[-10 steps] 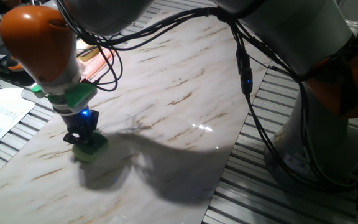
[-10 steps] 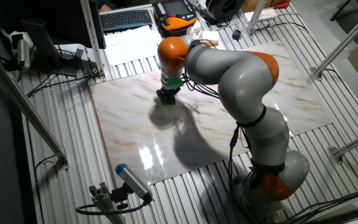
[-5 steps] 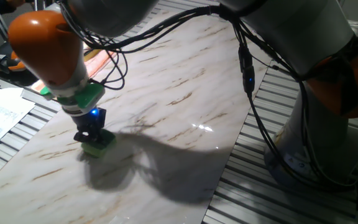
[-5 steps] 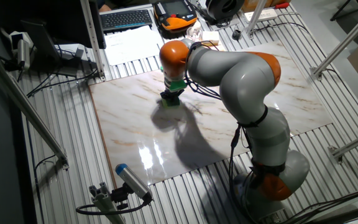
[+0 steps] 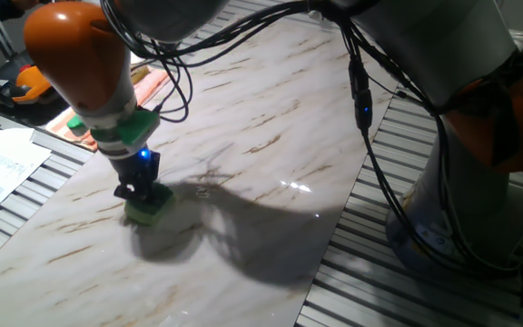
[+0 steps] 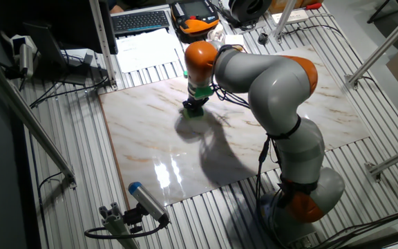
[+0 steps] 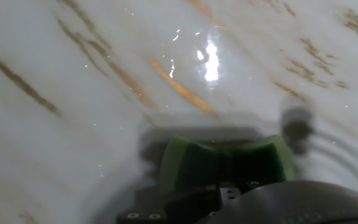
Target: Clean the tabletop with a sponge
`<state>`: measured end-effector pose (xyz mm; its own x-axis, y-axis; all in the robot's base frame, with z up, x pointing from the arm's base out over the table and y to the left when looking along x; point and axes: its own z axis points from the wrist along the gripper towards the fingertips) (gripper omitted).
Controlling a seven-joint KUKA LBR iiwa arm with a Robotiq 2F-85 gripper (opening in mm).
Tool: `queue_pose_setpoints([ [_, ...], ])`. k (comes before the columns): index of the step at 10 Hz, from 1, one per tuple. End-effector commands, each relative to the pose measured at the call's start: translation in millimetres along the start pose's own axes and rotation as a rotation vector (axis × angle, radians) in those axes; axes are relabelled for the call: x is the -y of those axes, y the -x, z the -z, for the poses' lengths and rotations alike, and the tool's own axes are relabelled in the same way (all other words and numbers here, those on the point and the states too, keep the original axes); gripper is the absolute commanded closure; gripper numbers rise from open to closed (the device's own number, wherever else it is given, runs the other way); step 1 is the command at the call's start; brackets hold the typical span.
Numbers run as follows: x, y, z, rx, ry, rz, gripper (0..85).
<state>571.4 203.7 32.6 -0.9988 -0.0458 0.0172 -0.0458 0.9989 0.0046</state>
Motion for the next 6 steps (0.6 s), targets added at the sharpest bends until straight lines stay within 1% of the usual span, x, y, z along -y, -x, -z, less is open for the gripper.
queue_pose_setpoints([
  [1, -5.0, -1.8, -3.9, 0.003, 0.005, -0.005, 85.0],
  [3, -18.3, -4.9, -9.9, 0.014, 0.016, -0.022, 85.0],
  [4, -20.8, -5.3, -10.6, 0.015, 0.016, -0.024, 85.0],
  [6, -17.7, -4.8, -7.1, 0.012, 0.020, -0.021, 85.0],
])
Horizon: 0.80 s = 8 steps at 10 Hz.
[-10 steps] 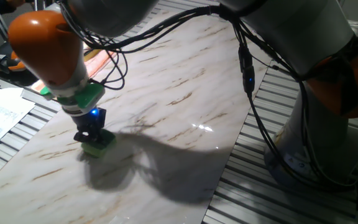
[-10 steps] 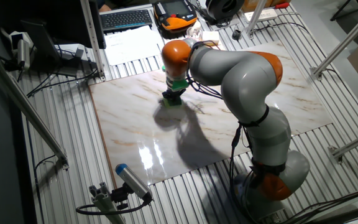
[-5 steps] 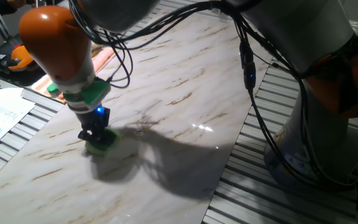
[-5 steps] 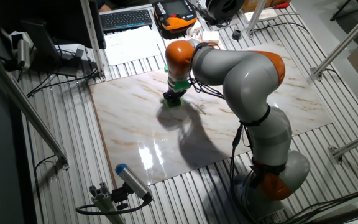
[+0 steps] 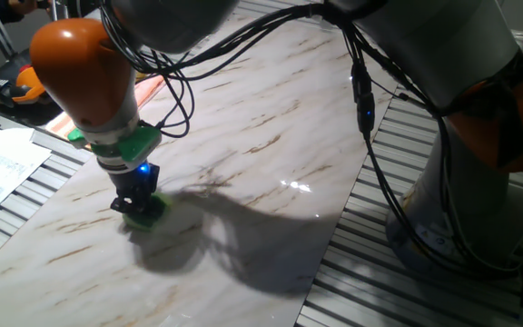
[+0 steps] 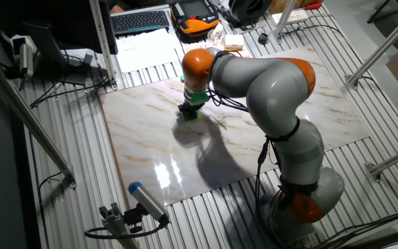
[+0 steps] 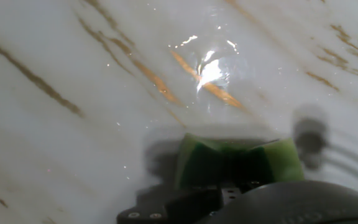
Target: Clean the tabletop with a sponge
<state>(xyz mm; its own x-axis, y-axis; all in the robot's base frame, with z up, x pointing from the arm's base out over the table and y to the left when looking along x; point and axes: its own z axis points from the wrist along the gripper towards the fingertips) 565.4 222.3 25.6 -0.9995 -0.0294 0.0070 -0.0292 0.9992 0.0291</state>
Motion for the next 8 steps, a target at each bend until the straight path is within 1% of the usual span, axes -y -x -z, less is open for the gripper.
queue_pose_setpoints([
  [1, 6.6, 2.5, 4.5, -0.008, 0.011, 0.003, 85.0],
  [2, 9.1, 4.7, 8.1, -0.012, 0.006, 0.006, 85.0],
  [4, 7.7, 5.0, 8.7, -0.015, 0.008, 0.003, 85.0],
  [6, 0.4, 4.2, 6.0, -0.010, 0.009, -0.006, 85.0],
  [7, -2.2, 4.8, 8.1, -0.017, 0.019, -0.013, 85.0],
  [8, -4.7, 5.8, 10.1, -0.019, 0.019, -0.017, 85.0],
])
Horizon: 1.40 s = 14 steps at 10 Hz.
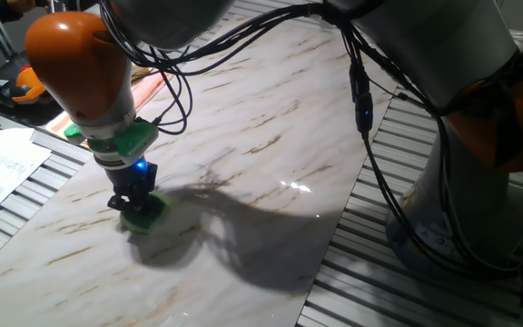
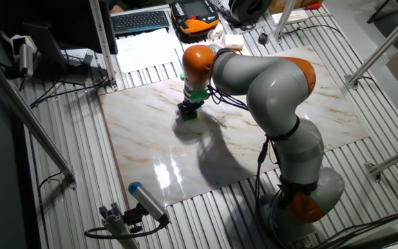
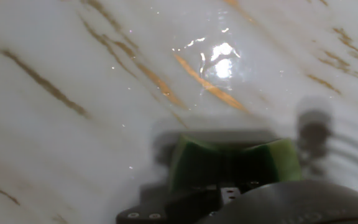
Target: Clean the tabletop with a sponge
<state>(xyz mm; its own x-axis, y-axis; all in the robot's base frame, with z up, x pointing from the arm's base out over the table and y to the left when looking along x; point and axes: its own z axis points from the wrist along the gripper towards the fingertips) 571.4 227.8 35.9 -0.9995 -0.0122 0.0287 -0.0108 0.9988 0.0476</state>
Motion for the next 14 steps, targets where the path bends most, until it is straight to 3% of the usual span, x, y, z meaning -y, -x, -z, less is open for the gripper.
queue_pose_setpoints([
  [1, -4.2, 1.0, 1.0, -0.001, 0.002, -0.009, 85.0],
  [10, -74.3, -6.4, 5.8, -0.005, -0.016, -0.108, 85.0],
  [14, -87.6, -2.0, 1.8, 0.017, -0.018, -0.132, 85.0],
])
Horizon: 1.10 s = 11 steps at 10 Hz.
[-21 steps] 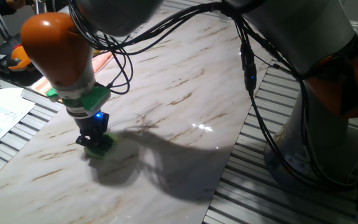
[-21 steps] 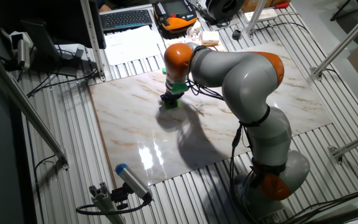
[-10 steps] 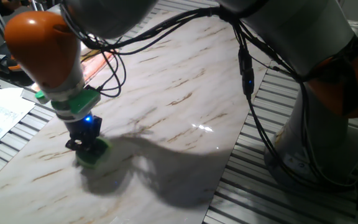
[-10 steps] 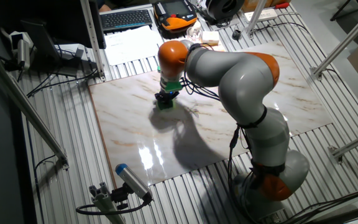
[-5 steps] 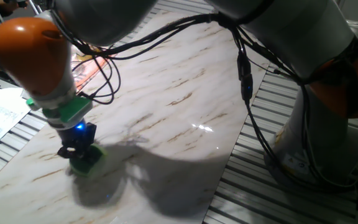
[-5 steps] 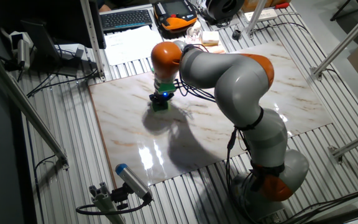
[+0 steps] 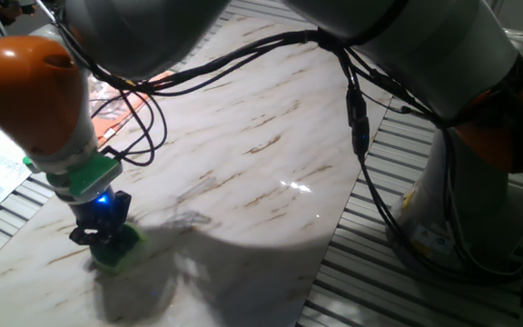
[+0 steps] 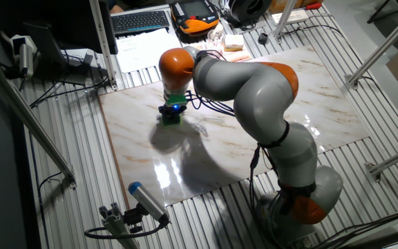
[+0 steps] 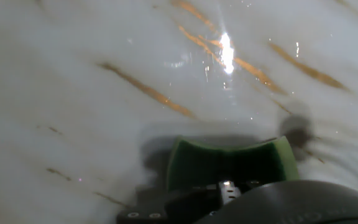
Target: Clean the tabletop with a sponge
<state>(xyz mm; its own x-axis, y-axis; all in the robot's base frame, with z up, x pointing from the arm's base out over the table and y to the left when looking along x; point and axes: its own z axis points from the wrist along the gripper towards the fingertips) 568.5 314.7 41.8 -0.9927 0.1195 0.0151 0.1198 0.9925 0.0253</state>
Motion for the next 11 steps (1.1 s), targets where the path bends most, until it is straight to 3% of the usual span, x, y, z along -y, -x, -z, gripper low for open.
queue_pose_setpoints([
  [1, 3.3, 0.9, -0.6, 0.005, -0.005, 0.008, 85.0],
  [3, 13.5, 13.0, 3.8, 0.005, 0.013, 0.013, 85.0],
  [5, 25.9, 34.5, 15.0, -0.004, 0.010, 0.022, 85.0],
  [9, 42.9, 63.4, 11.2, 0.003, 0.019, 0.038, 85.0],
  [11, 50.2, 76.9, 20.6, 0.010, 0.027, 0.038, 85.0],
])
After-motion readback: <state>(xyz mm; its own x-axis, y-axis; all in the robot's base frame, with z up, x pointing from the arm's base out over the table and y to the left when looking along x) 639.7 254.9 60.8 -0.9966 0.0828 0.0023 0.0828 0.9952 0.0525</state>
